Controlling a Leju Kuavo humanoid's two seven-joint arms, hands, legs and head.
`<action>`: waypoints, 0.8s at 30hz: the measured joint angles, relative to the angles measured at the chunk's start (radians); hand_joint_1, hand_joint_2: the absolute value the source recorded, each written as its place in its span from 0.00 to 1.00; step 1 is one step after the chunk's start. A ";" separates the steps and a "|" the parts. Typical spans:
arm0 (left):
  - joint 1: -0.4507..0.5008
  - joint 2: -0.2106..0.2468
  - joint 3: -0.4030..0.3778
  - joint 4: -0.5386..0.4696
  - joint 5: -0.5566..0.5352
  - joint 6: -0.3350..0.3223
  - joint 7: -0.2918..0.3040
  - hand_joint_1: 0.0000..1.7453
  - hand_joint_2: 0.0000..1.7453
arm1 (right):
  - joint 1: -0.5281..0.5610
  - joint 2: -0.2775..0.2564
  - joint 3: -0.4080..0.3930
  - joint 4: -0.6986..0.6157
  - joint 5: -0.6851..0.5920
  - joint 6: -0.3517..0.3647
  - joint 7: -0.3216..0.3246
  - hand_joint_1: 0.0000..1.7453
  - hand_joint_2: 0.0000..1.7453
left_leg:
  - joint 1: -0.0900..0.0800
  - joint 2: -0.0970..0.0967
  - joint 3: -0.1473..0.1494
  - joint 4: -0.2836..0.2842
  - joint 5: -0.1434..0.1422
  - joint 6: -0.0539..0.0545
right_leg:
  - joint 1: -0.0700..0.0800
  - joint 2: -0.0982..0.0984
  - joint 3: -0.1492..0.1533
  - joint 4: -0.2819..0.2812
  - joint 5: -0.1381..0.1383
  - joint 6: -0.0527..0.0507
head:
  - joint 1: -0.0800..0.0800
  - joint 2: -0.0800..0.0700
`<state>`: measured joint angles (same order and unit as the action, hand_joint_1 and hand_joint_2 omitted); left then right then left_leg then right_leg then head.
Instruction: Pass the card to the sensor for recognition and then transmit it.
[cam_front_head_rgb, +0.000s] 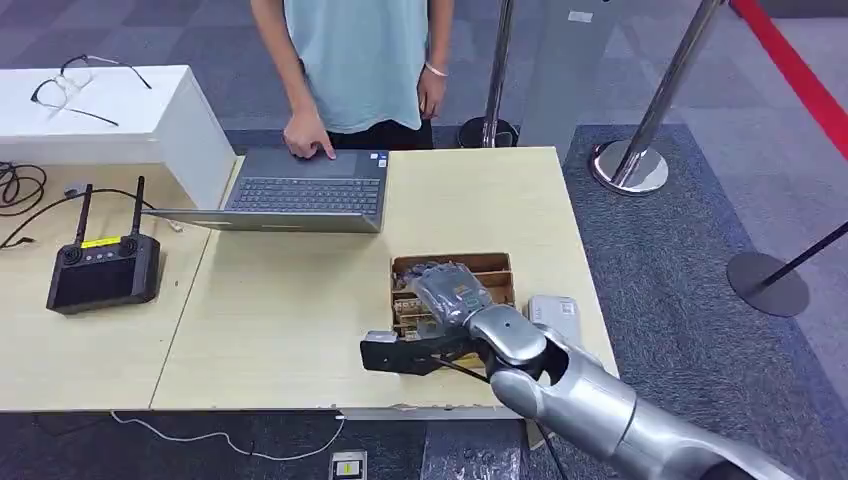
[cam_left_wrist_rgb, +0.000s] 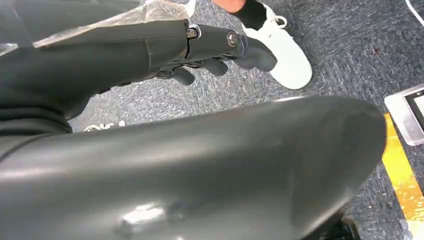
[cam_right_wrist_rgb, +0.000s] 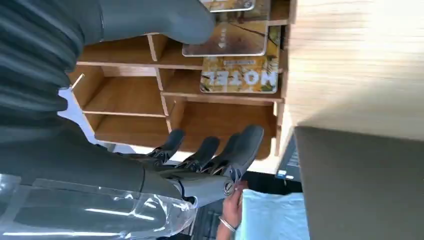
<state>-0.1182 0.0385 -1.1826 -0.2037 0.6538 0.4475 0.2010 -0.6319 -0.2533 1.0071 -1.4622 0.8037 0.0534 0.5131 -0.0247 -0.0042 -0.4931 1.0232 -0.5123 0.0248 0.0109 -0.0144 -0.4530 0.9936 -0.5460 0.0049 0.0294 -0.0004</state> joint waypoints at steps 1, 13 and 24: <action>0.000 0.000 0.000 0.000 0.000 0.000 0.000 0.00 0.00 | 0.000 -0.002 0.000 0.003 0.013 -0.002 0.003 0.35 1.00 | 0.000 0.000 0.000 0.000 0.000 0.000 | 0.000 0.000 0.000 0.000 0.000 0.000 | 0.000 0.000; 0.000 0.000 0.000 0.000 -0.003 -0.004 0.002 0.00 0.00 | 0.010 -0.015 -0.002 0.034 0.090 -0.008 0.019 0.32 1.00 | 0.000 0.000 0.000 0.000 0.000 0.000 | 0.000 0.000 0.000 0.000 0.000 0.000 | 0.000 0.000; 0.000 0.000 0.000 0.000 -0.005 -0.004 0.002 0.00 0.00 | 0.023 -0.016 -0.004 0.039 0.106 -0.008 0.017 0.38 1.00 | 0.000 0.000 0.000 0.000 0.000 0.000 | 0.000 0.000 0.000 0.000 0.000 0.000 | 0.000 0.000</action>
<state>-0.1182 0.0385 -1.1826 -0.2037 0.6493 0.4433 0.2026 -0.6094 -0.2697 1.0029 -1.4237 0.9094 0.0450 0.5302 -0.0246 -0.0040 -0.4929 1.0232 -0.5123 0.0248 0.0109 -0.0143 -0.4529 0.9936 -0.5460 0.0048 0.0294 0.0000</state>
